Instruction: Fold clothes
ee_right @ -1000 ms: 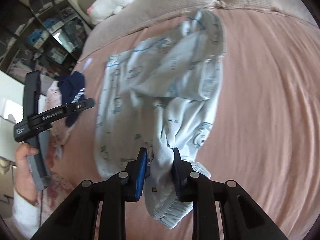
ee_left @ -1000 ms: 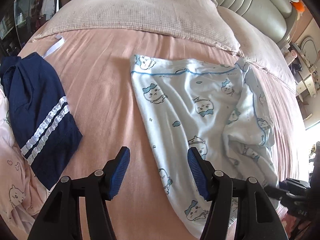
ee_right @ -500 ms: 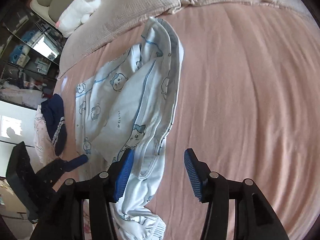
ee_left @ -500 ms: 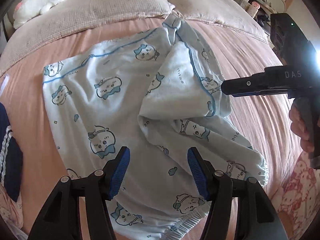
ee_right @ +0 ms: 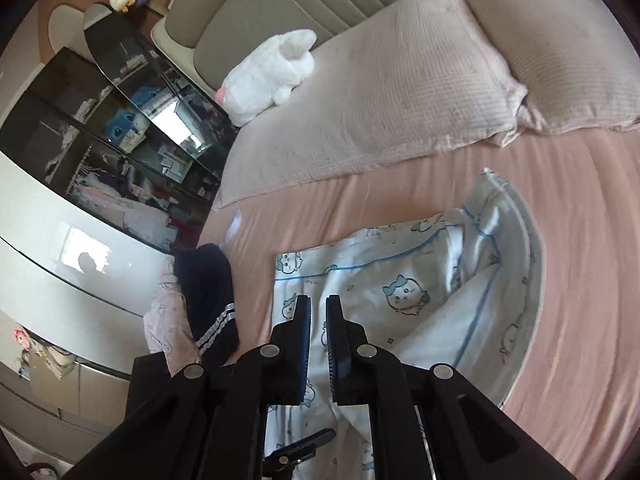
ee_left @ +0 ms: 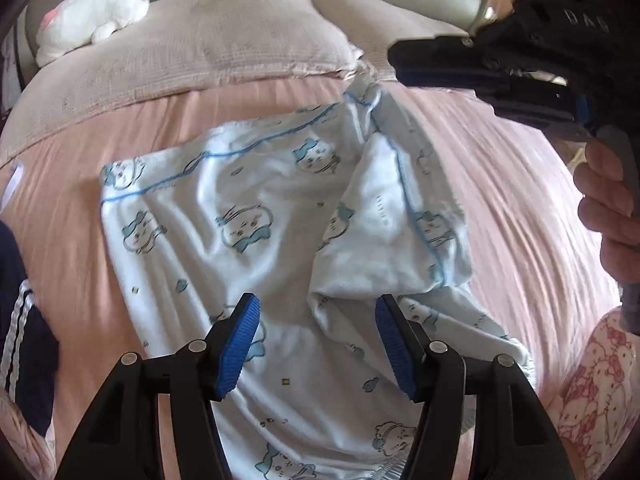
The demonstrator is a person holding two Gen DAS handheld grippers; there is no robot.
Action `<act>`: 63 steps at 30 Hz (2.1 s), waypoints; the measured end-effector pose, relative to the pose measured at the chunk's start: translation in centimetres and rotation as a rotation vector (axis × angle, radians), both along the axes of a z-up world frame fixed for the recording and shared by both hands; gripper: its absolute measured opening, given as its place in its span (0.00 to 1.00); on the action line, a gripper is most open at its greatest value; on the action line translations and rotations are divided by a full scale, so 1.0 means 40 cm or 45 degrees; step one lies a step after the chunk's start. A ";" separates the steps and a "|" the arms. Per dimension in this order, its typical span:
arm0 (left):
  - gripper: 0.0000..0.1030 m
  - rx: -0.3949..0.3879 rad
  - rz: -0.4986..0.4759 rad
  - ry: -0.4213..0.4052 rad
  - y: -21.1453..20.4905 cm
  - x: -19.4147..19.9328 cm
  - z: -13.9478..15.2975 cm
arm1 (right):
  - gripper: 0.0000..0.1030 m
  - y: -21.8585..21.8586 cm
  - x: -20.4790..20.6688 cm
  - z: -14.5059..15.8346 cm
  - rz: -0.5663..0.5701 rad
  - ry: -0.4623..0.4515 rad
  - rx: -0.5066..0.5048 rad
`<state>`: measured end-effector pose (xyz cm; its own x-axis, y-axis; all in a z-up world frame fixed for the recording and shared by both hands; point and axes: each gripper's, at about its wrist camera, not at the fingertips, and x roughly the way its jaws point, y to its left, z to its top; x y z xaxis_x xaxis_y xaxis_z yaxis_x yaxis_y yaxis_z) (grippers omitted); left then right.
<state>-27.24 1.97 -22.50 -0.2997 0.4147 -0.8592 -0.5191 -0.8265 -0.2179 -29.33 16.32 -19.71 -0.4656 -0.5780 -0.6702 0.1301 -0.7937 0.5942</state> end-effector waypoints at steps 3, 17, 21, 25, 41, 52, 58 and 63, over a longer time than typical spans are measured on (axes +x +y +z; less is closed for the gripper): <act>0.77 -0.016 -0.098 0.050 0.054 -0.002 -0.002 | 0.34 0.047 0.146 0.049 -0.156 0.081 0.232; 0.35 -0.169 -0.388 -0.005 0.231 0.028 -0.073 | 0.47 -0.006 0.462 -0.116 -0.038 -0.196 0.487; 0.16 -0.132 -0.327 -0.057 0.206 0.003 -0.077 | 0.42 -0.013 0.450 -0.141 -0.014 -0.223 0.405; 0.12 -0.013 -0.250 -0.080 0.143 -0.017 -0.035 | 0.16 0.001 0.449 -0.102 -0.029 -0.172 0.279; 0.11 0.094 0.002 0.022 -0.082 -0.106 0.061 | 0.08 -0.100 0.440 0.028 0.056 0.001 0.328; 0.11 0.030 0.177 -0.101 -0.249 -0.210 -0.068 | 0.07 -0.243 0.386 -0.063 0.182 -0.042 0.331; 0.12 -0.063 0.260 -0.030 -0.299 -0.234 -0.076 | 0.07 -0.239 0.411 -0.082 0.174 -0.061 0.290; 0.12 -0.040 0.344 -0.024 -0.336 -0.233 -0.082 | 0.07 -0.194 0.419 -0.067 0.031 0.010 0.381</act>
<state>-36.54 -11.46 -25.78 -0.3795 0.2949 -0.8770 -0.2751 -0.9409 -0.1974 -12.58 8.57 -22.37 -0.4597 -0.3666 -0.8088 0.1553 -0.9300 0.3333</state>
